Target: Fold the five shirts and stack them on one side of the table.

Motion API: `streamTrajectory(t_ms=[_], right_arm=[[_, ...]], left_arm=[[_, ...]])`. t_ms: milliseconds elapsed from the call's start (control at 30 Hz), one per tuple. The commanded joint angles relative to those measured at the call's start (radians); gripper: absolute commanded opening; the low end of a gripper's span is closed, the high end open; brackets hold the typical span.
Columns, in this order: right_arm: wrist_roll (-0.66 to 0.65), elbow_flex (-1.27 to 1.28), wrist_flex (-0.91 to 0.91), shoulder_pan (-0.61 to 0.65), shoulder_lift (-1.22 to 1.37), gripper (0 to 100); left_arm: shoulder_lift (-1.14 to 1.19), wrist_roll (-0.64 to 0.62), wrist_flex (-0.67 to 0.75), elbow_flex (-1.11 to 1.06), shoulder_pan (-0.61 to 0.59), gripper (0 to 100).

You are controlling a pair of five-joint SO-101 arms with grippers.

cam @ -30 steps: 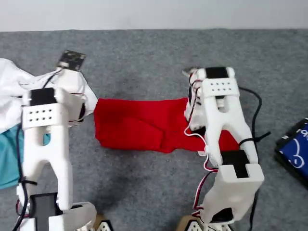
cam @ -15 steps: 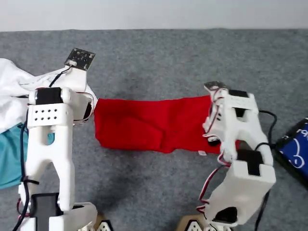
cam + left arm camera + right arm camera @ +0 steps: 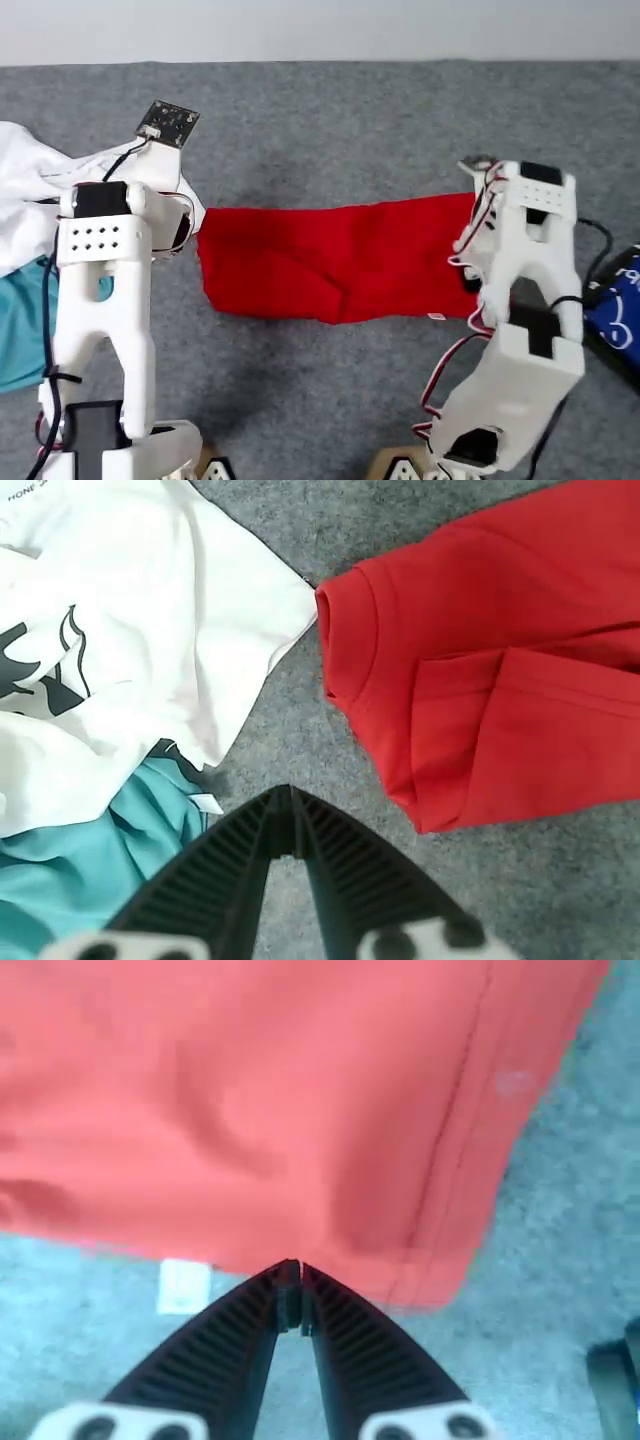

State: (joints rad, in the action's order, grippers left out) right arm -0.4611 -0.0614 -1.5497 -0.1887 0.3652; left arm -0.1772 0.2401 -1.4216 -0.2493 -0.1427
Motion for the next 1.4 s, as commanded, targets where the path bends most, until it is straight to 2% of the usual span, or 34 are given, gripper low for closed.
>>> streamTrajectory(t_ms=[0,167,533,733,1067,1367], right_arm=[[-0.003,-0.055,-0.036,0.081,-0.097,1.0],[0.058,-0.063,-0.082,0.137,-0.130,1.0],[0.060,-0.057,-0.206,0.104,-0.298,1.0],[0.060,-0.054,-0.237,0.008,-0.328,1.0],[0.057,0.028,-0.237,-0.082,-0.331,1.0],[0.052,0.031,-0.237,-0.084,-0.407,1.0]], left_arm=[[-0.034,0.009,0.017,0.035,0.002,0],[-0.032,0.008,0.011,0.035,0.051,0],[0.018,0.008,0.003,0.033,0.290,0],[0.245,0.008,-0.011,0.139,0.304,0],[0.555,0.008,-0.199,0.446,0.404,0],[0.848,0.009,-0.318,0.634,0.347,1]])
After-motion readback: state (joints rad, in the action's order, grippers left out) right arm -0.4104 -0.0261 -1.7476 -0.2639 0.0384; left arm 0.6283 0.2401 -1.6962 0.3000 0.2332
